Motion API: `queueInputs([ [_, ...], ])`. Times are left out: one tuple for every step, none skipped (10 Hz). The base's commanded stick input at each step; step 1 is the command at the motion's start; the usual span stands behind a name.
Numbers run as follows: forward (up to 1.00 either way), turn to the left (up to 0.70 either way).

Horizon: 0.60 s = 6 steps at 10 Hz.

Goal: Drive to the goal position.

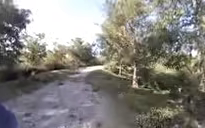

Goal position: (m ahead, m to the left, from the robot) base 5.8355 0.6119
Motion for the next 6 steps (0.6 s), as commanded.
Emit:
queueInputs([
  [0.70,0.27],
  [0.70,0.27],
  [0.70,0.27],
  [0.70,0.27],
  [0.70,0.27],
  [0.70,0.27],
])
